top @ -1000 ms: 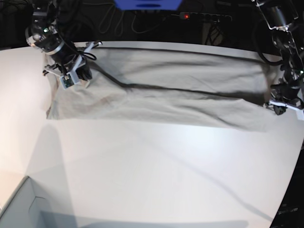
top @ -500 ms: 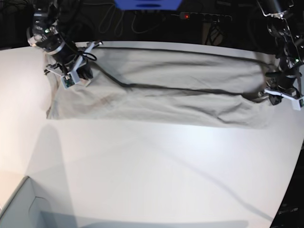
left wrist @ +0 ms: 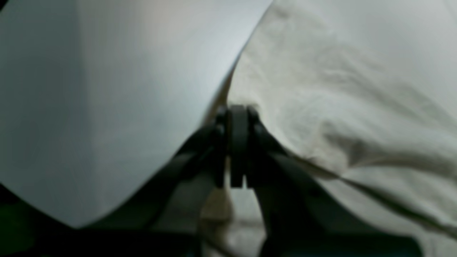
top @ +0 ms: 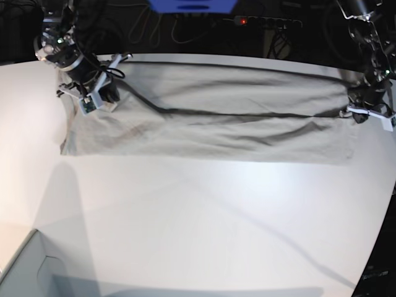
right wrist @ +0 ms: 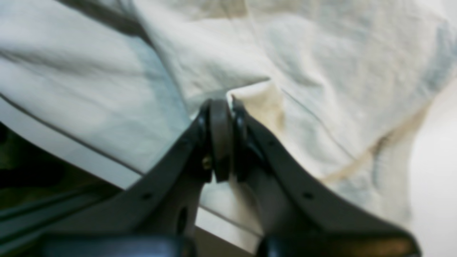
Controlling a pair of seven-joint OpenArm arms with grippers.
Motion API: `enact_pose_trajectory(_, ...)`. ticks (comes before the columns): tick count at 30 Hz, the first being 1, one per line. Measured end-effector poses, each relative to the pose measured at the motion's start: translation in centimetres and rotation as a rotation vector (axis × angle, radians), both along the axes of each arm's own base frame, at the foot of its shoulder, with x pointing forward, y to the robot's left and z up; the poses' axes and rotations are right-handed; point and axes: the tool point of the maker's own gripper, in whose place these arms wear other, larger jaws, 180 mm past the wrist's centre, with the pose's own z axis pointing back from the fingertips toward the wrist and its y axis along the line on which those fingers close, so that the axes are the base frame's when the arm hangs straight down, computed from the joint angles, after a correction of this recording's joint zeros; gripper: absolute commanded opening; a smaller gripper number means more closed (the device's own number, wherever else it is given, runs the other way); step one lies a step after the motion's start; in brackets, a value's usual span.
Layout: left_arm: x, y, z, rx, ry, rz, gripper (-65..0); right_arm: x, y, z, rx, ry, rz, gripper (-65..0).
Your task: Layout the t-shirt on the table in an organized manner, then fold the t-shirt properly
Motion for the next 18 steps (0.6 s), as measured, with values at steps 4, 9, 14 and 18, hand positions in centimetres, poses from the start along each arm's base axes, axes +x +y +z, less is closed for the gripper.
enact_pose_trajectory(4,0.4,0.0,-0.5,-0.018,0.003,0.012,-64.9,-0.3,-0.5,-0.2,-0.016,0.010,0.008,-60.6)
enact_pose_trajectory(9,0.7,-0.1,-0.7,-0.026,0.005,0.010,-55.7,-1.2,-1.1,0.2,-0.050,0.018,0.019,-44.1)
enact_pose_trajectory(14,0.8,-0.2,-0.5,-0.024,0.001,0.009,-40.9,-0.9,-2.3,5.1,-0.097,-0.108,-0.017,-34.3)
enact_pose_trajectory(18,0.6,-0.1,-0.5,-0.023,0.004,0.009,-34.1,0.9,-2.5,8.0,-0.104,-0.197,-0.064,-34.0)
